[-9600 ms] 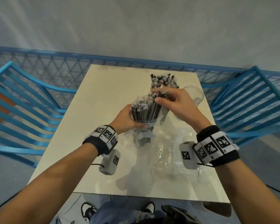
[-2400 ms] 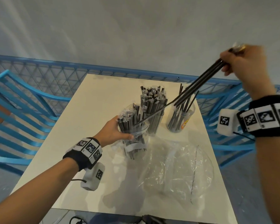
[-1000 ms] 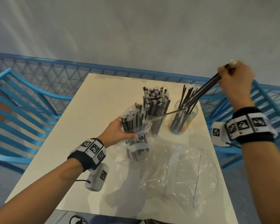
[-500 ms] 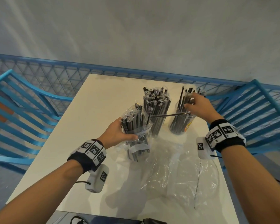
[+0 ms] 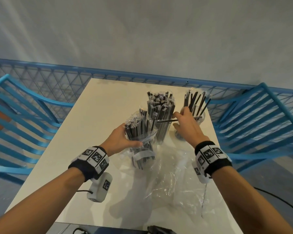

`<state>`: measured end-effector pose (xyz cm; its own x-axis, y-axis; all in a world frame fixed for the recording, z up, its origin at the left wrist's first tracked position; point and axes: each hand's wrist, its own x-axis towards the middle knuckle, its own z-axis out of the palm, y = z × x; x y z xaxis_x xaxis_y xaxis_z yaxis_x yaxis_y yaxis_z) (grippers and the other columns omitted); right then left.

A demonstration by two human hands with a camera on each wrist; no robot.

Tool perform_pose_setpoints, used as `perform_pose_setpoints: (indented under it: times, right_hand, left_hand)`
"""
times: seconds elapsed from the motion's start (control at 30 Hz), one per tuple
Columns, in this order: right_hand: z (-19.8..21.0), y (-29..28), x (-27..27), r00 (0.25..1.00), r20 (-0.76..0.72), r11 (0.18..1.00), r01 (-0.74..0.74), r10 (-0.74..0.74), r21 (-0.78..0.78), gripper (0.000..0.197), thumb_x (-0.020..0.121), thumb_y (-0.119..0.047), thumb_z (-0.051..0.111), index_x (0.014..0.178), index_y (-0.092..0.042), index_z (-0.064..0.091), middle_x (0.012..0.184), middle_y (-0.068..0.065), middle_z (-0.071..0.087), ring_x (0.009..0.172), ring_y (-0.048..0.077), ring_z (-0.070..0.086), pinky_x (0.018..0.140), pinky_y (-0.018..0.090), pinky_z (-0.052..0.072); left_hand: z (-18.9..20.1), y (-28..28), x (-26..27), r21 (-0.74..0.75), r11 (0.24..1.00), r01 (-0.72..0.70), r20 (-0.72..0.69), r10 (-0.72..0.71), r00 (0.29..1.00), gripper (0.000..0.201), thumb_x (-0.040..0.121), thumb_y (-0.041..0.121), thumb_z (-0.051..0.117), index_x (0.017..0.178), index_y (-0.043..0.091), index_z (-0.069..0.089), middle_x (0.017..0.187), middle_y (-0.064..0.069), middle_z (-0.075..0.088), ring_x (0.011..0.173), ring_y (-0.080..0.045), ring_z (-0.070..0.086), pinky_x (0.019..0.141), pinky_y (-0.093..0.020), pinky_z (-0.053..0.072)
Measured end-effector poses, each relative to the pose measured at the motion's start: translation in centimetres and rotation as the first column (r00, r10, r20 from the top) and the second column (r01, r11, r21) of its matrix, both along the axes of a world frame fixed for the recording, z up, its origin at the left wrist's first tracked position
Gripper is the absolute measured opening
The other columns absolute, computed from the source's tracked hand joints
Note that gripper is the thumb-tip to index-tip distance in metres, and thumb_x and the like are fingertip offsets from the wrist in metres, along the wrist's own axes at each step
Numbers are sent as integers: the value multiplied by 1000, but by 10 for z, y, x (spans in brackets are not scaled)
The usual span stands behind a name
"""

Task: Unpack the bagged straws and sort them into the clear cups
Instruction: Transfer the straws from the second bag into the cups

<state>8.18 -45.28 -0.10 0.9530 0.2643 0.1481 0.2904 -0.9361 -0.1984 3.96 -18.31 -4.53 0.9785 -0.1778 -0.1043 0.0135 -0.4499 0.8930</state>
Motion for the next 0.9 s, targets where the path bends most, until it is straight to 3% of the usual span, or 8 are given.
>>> perform_pose_setpoints:
  times: [0.17,0.3,0.43,0.6,0.7,0.8,0.87,0.9]
  right_hand:
    - [23,-9,2,995,99,991,-23,10,132,19,97,-16,51,107,-4,62,104,8,51,84,19,52,80,32,49]
    - [56,-24,13,962,193,892,93,-195,442,15,95,-12,55,108,-6,60,97,6,63,85,17,59,80,28,50]
    - [50,-38,27,932,13,793,301,-363,530,26,93,-7,58,118,0,55,105,10,65,94,18,61,73,10,38]
    - [12,-50,42,890,-244,808,454,-386,376,27,86,-13,68,108,2,61,102,19,70,101,31,66,87,30,47]
    - [16,-56,45,865,-344,794,483,-366,370,42,83,-11,73,119,2,56,106,19,69,103,30,65,92,34,48]
    - [43,-61,42,883,-183,829,469,-432,305,40,87,-5,65,124,1,55,122,20,60,118,31,55,92,26,39]
    - [68,-51,25,891,-42,794,423,-451,438,33,91,-4,56,125,-2,56,122,15,61,113,25,58,87,15,34]
    - [77,-41,14,910,1,783,356,-414,511,30,93,-4,54,122,-3,58,116,13,64,103,21,61,86,16,38]
  left_hand:
    - [1,-1,1,10,1000,-7,2,6,1000,91,49,59,84,127,19,58,119,5,67,111,-13,62,100,-37,48]
    - [1,-2,1,17,1000,-7,10,7,1000,93,49,60,84,128,18,57,121,4,67,112,-15,61,100,-38,48]
    - [2,-2,0,10,1000,-8,-2,8,1000,91,50,58,85,128,19,57,120,4,67,112,-15,62,101,-39,48]
    - [2,-1,0,22,1000,-6,-11,6,1000,93,49,61,85,128,19,57,120,5,67,112,-15,62,102,-41,48]
    - [4,-2,0,26,1000,0,-4,0,1000,95,48,61,84,129,19,57,121,5,67,113,-15,61,102,-40,47]
    - [5,-2,-1,15,1000,6,1,-6,1000,95,48,61,83,129,20,57,121,5,66,113,-15,61,102,-38,47]
    - [5,-2,-1,16,1000,6,3,-7,1000,96,48,62,83,129,19,56,122,5,66,113,-15,61,101,-37,47]
    - [4,-2,-1,14,1000,6,5,-6,1000,96,48,62,83,129,19,56,122,4,66,113,-15,61,101,-35,47]
